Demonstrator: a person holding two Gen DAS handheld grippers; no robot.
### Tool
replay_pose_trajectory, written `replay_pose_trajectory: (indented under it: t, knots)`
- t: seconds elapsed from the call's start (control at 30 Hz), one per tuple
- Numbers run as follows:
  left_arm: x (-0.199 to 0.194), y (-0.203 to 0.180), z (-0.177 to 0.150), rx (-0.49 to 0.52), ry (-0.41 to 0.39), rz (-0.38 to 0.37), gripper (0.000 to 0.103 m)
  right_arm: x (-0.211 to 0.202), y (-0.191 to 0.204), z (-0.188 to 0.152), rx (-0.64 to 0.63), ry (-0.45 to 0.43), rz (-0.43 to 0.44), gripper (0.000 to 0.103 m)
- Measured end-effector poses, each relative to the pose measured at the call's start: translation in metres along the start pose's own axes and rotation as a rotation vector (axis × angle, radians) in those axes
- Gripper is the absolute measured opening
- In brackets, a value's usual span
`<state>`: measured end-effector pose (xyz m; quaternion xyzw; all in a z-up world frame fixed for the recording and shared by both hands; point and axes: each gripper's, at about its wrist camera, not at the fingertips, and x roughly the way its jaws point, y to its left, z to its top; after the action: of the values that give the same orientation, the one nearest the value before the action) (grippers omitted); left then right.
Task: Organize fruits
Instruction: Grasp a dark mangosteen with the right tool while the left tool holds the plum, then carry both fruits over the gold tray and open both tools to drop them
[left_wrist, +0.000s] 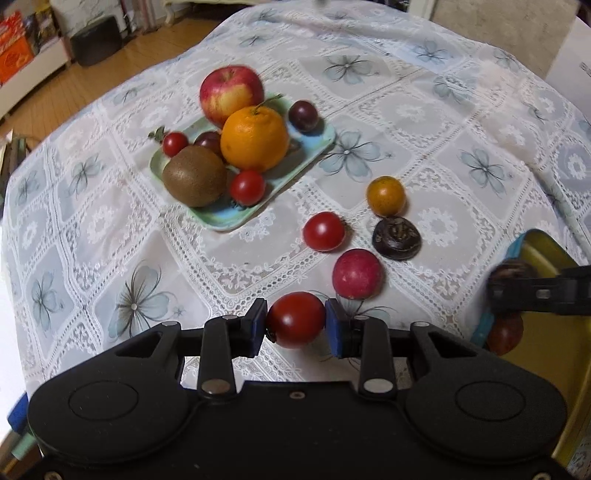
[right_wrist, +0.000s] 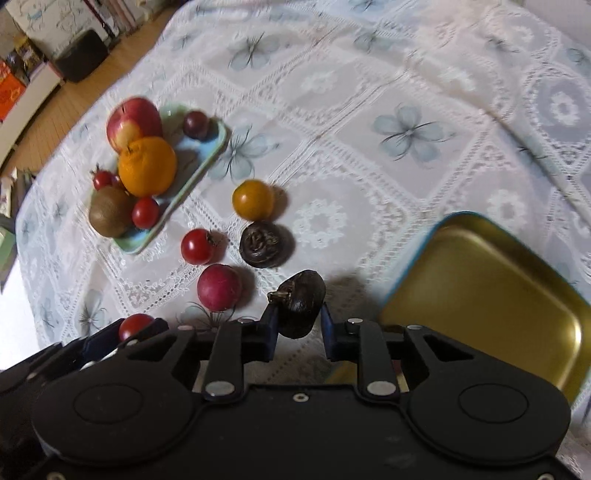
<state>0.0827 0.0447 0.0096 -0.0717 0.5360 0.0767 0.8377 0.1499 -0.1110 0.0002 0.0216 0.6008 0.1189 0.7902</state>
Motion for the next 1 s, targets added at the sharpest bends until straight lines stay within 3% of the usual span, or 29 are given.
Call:
replay_pose_trajectory:
  t: [0.27,0.67,0.83,0.9,1.0]
  knots:
    - [-0.032,-0.028,-0.017,0.063,-0.044,-0.057,0.042,-0.052,-0.06,-0.03,0.126,-0.055,-0.005,0.024]
    - [-0.063,-0.123,-0.053,0.227,-0.028,-0.138,0.042,-0.079,-0.154,-0.073,0.345,-0.066,-0.118,0.024]
    - [-0.059,-0.155,-0.063,0.267,0.004,-0.124,0.042,-0.075,-0.167,-0.081,0.348,-0.054,-0.134,0.02]
    - [-0.055,-0.163,-0.067,0.273,0.019,-0.109,0.042,-0.074,-0.172,-0.082,0.349,-0.047,-0.114,0.003]
    - [-0.049,-0.172,-0.071,0.277,0.04,-0.086,0.042,-0.077,-0.18,-0.084,0.347,-0.04,-0.07,0.002]
